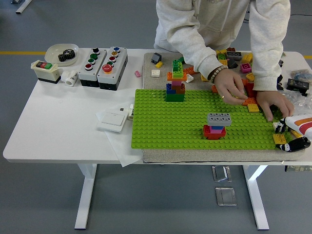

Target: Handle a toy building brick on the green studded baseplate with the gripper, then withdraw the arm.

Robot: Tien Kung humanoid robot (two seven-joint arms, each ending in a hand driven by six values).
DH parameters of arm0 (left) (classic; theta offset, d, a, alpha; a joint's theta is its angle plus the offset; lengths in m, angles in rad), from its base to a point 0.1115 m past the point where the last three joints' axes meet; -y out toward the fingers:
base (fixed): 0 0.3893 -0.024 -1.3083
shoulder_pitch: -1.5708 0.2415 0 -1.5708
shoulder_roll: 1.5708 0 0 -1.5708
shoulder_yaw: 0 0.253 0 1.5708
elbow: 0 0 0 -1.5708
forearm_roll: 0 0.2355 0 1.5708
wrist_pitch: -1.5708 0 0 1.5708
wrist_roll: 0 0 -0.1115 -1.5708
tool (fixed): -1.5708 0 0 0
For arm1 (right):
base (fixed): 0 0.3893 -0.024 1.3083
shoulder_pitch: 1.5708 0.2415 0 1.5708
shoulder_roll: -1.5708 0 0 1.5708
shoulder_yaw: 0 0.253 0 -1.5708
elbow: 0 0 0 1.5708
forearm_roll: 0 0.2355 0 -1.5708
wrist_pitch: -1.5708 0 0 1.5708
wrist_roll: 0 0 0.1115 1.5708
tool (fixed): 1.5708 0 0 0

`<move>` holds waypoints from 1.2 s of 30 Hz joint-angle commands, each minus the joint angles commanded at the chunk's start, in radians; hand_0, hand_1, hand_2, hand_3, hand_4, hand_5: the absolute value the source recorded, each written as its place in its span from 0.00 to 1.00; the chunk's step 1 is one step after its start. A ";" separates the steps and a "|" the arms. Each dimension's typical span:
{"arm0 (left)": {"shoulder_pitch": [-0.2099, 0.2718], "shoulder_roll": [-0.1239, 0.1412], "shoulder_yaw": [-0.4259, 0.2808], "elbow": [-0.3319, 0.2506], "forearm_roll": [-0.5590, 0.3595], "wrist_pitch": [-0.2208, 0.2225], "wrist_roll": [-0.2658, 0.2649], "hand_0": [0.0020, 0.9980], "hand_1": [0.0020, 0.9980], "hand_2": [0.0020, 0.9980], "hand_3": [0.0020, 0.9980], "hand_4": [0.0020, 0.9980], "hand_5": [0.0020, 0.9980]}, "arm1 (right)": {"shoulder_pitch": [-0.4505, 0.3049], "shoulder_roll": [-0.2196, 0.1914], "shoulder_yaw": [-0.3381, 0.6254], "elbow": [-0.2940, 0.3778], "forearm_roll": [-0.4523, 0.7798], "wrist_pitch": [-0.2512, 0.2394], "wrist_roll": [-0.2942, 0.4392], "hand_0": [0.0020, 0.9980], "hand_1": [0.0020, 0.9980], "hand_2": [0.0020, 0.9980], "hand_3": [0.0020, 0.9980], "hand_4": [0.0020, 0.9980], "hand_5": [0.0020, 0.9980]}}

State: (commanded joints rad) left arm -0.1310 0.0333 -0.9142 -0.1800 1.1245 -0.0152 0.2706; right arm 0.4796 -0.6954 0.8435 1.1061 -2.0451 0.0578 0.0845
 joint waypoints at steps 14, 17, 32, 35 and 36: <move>-0.003 0.000 0.004 0.000 -0.005 0.001 -0.001 0.78 0.72 0.65 0.56 0.59 0.61 | 0.008 0.003 -0.005 -0.016 0.001 0.003 0.000 0.58 0.56 0.59 0.60 0.78 0.35; -0.003 -0.001 0.003 0.000 -0.004 0.001 -0.001 0.78 0.72 0.65 0.56 0.59 0.61 | 0.010 0.003 -0.010 -0.015 0.001 0.005 -0.001 0.58 0.56 0.59 0.60 0.78 0.35; -0.005 0.000 0.012 0.000 -0.013 0.001 -0.002 0.78 0.73 0.65 0.56 0.59 0.61 | 0.022 0.012 -0.024 -0.030 0.002 0.003 0.002 0.58 0.56 0.59 0.60 0.77 0.35; -0.006 0.000 0.016 0.000 -0.017 0.001 -0.002 0.78 0.73 0.65 0.56 0.59 0.61 | 0.024 0.014 -0.026 -0.035 0.000 0.003 0.003 0.58 0.56 0.59 0.60 0.77 0.35; -0.007 0.000 0.017 0.000 -0.018 0.001 -0.003 0.78 0.73 0.65 0.56 0.59 0.61 | 0.024 0.014 -0.028 -0.036 -0.001 0.003 0.003 0.58 0.56 0.59 0.60 0.77 0.35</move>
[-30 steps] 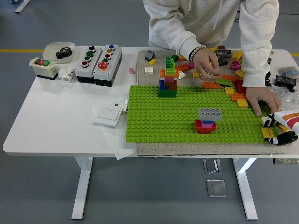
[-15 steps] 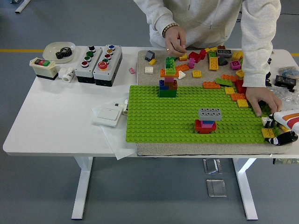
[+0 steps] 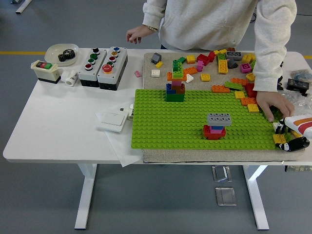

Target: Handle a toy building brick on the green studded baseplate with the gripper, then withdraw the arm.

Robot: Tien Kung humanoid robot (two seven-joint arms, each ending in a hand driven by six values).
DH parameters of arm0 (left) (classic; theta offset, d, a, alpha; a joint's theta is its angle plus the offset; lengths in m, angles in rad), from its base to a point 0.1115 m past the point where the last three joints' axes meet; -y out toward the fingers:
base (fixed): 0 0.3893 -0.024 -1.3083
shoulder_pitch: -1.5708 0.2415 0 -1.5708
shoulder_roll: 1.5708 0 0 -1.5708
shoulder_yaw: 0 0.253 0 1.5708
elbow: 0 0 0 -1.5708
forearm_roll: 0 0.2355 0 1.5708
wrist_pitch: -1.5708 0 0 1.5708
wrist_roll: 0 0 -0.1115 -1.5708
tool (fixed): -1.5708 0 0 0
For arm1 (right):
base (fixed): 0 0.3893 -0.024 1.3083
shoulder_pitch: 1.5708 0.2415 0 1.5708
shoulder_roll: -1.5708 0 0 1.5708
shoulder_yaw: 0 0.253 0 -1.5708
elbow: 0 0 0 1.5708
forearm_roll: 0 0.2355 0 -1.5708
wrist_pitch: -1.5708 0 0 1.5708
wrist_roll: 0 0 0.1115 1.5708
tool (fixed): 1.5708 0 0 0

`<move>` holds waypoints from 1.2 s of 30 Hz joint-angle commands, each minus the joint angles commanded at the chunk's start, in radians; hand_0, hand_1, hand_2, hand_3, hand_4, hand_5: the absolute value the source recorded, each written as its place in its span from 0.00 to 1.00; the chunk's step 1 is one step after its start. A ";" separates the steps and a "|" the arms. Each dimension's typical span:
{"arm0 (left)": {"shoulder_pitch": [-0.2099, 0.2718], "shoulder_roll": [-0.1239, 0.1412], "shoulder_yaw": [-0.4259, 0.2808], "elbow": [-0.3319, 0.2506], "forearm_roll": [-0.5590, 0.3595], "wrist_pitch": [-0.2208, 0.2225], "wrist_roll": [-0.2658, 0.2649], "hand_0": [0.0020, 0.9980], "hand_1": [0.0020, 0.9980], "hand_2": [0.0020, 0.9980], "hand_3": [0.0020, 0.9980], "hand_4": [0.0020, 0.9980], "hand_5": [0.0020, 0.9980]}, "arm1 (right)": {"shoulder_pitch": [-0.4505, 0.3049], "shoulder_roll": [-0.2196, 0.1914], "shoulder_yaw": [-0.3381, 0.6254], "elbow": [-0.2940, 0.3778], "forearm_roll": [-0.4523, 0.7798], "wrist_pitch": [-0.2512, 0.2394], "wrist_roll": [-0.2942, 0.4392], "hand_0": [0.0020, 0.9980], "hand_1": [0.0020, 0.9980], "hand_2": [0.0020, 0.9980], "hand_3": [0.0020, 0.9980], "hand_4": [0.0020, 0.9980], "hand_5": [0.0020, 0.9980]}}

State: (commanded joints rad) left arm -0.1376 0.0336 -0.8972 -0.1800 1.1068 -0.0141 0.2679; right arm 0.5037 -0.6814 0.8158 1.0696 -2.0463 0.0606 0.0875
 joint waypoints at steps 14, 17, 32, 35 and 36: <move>0.000 0.000 0.008 0.000 -0.009 0.000 -0.001 0.78 0.73 0.65 0.56 0.59 0.61 | 0.005 0.001 -0.012 -0.011 -0.033 -0.006 0.007 0.58 0.56 0.59 0.59 0.76 0.36; 0.000 0.000 0.009 0.000 -0.009 0.000 -0.001 0.78 0.73 0.65 0.56 0.59 0.61 | 0.008 -0.001 -0.018 -0.009 -0.040 -0.011 0.010 0.58 0.56 0.59 0.59 0.76 0.36; -0.001 0.000 0.012 0.000 -0.013 0.000 -0.001 0.78 0.73 0.65 0.56 0.59 0.61 | 0.017 -0.002 -0.040 -0.015 -0.065 -0.031 0.028 0.52 0.52 0.57 0.57 0.73 0.35; 0.000 0.000 0.013 0.000 -0.015 0.000 -0.001 0.78 0.73 0.65 0.56 0.59 0.61 | 0.017 -0.001 -0.042 -0.017 -0.066 -0.040 0.034 0.52 0.52 0.57 0.57 0.73 0.35; 0.000 0.000 0.013 0.000 -0.015 -0.001 -0.001 0.78 0.73 0.65 0.56 0.59 0.61 | 0.017 -0.001 -0.043 -0.018 -0.066 -0.041 0.035 0.52 0.52 0.57 0.57 0.73 0.35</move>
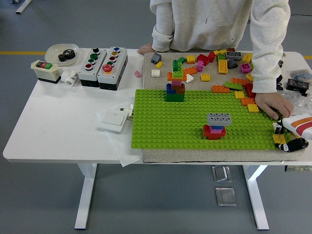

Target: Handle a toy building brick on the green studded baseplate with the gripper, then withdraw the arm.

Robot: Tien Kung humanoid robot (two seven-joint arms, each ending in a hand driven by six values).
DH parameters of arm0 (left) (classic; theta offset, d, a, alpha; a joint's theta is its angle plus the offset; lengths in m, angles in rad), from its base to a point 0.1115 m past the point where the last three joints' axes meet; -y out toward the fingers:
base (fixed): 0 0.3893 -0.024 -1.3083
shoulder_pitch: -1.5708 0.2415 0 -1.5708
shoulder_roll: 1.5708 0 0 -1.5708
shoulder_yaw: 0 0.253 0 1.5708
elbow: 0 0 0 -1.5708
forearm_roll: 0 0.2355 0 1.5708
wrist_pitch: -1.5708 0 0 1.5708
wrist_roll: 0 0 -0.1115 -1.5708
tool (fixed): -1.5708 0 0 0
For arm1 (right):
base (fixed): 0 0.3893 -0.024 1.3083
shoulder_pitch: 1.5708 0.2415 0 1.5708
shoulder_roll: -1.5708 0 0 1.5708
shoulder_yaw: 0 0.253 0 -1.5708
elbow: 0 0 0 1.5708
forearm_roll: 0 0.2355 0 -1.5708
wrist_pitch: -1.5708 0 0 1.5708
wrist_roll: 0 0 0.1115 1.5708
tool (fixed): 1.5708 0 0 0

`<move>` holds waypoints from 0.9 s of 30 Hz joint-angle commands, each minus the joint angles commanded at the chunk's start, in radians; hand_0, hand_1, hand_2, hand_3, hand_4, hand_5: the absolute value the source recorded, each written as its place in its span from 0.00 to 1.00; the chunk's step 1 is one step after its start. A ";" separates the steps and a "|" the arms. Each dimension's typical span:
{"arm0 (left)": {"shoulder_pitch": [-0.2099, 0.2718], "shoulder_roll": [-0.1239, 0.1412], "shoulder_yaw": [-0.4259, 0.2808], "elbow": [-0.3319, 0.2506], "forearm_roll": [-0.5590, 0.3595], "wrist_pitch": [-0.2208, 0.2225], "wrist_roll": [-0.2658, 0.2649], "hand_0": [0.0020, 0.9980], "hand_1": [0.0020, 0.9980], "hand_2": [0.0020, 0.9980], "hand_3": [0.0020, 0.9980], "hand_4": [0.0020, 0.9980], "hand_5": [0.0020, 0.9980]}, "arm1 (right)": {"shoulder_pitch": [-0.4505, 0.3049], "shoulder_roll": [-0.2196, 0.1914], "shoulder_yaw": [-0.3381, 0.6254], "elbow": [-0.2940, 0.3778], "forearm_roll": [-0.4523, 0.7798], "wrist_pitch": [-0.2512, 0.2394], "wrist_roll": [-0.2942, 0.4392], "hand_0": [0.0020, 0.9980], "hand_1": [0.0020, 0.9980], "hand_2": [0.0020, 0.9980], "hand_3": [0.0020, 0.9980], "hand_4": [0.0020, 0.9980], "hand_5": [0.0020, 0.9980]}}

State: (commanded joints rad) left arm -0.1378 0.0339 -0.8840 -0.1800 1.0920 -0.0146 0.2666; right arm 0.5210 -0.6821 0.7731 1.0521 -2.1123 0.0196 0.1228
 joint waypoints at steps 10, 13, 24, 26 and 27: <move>0.002 0.000 0.005 0.000 -0.005 -0.001 0.000 0.78 0.73 0.65 0.56 0.59 0.61 | -0.002 0.002 -0.006 -0.005 0.002 -0.021 0.010 0.48 0.48 0.53 0.52 0.70 0.36; 0.003 0.000 0.006 0.000 -0.006 -0.001 -0.001 0.78 0.73 0.65 0.56 0.59 0.61 | -0.002 0.003 -0.008 -0.005 0.001 -0.024 0.011 0.47 0.47 0.52 0.51 0.69 0.36; 0.007 0.000 0.007 0.000 -0.005 -0.001 0.000 0.78 0.73 0.65 0.56 0.59 0.61 | -0.003 0.003 -0.013 -0.002 -0.002 -0.034 0.014 0.45 0.46 0.51 0.49 0.66 0.37; 0.007 0.000 0.007 0.000 -0.004 -0.002 0.000 0.78 0.73 0.65 0.56 0.59 0.61 | -0.004 0.003 -0.013 -0.001 -0.003 -0.035 0.015 0.45 0.45 0.51 0.49 0.64 0.37; 0.007 0.000 0.007 0.000 -0.003 -0.002 0.000 0.78 0.73 0.65 0.56 0.59 0.61 | -0.004 0.003 -0.013 0.000 -0.002 -0.036 0.015 0.45 0.45 0.51 0.49 0.64 0.37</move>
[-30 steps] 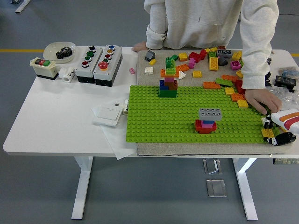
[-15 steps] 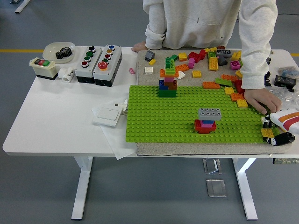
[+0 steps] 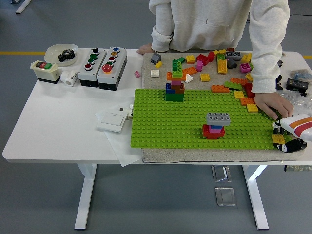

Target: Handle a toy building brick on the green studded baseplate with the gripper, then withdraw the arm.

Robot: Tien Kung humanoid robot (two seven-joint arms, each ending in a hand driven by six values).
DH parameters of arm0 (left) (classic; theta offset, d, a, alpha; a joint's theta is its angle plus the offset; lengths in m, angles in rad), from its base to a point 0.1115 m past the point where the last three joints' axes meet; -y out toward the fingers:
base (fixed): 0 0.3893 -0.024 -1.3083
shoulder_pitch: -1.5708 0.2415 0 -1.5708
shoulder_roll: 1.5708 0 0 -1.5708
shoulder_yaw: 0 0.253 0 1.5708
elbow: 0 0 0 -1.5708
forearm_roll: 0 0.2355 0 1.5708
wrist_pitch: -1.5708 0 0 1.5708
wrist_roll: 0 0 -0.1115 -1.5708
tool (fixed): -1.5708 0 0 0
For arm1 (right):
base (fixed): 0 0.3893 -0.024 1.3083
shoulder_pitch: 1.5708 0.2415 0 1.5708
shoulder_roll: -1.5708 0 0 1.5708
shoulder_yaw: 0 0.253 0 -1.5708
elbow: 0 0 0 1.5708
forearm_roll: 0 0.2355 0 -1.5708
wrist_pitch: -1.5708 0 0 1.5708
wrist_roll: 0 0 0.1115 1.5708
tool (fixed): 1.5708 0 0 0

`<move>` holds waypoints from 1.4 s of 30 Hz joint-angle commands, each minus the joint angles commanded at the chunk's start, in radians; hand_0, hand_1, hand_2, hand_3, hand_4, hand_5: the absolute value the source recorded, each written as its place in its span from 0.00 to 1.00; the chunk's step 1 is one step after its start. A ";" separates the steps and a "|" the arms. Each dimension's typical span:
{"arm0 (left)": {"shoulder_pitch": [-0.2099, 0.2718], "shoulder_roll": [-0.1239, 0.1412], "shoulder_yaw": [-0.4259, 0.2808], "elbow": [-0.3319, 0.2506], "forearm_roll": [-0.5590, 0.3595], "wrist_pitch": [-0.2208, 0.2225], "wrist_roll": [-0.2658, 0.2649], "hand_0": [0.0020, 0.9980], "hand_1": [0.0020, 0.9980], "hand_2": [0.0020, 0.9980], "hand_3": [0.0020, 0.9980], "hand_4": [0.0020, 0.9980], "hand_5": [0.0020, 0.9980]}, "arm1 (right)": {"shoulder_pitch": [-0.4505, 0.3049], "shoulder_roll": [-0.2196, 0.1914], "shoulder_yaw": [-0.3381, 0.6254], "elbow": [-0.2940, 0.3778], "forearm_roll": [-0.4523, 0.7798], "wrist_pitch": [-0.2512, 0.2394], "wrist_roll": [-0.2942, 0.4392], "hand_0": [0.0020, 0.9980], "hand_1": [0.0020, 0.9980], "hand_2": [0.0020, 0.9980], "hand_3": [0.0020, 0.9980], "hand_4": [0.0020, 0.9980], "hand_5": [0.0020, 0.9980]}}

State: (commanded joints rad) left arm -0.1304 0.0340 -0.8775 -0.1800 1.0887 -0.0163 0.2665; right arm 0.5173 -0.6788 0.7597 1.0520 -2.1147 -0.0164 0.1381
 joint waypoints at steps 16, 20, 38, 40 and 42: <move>-0.003 0.000 -0.006 0.000 0.002 0.001 -0.001 0.78 0.73 0.65 0.56 0.59 0.61 | -0.004 -0.010 0.024 0.036 -0.002 -0.011 0.003 0.46 0.45 0.50 0.49 0.63 0.36; -0.004 0.000 -0.006 0.000 0.003 0.001 -0.001 0.78 0.73 0.65 0.56 0.59 0.61 | -0.004 -0.012 0.025 0.042 -0.002 -0.011 0.004 0.46 0.45 0.50 0.49 0.63 0.36; -0.005 0.002 -0.020 0.000 0.016 0.001 0.001 0.78 0.72 0.65 0.56 0.59 0.61 | -0.015 -0.052 0.070 0.200 0.008 0.019 -0.026 0.46 0.45 0.51 0.49 0.62 0.37; -0.005 0.002 -0.024 0.000 0.018 0.002 0.001 0.78 0.71 0.65 0.56 0.59 0.61 | -0.015 -0.057 0.075 0.231 0.013 0.023 -0.032 0.47 0.45 0.51 0.49 0.62 0.36; -0.005 0.003 -0.029 0.000 0.023 0.002 0.002 0.78 0.71 0.65 0.56 0.59 0.61 | -0.010 -0.065 0.081 0.273 0.021 0.031 -0.042 0.47 0.45 0.51 0.49 0.62 0.36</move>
State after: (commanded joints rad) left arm -0.1349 0.0372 -0.9066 -0.1800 1.1113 -0.0143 0.2687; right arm 0.5078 -0.7443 0.8409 1.3253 -2.0940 0.0149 0.0961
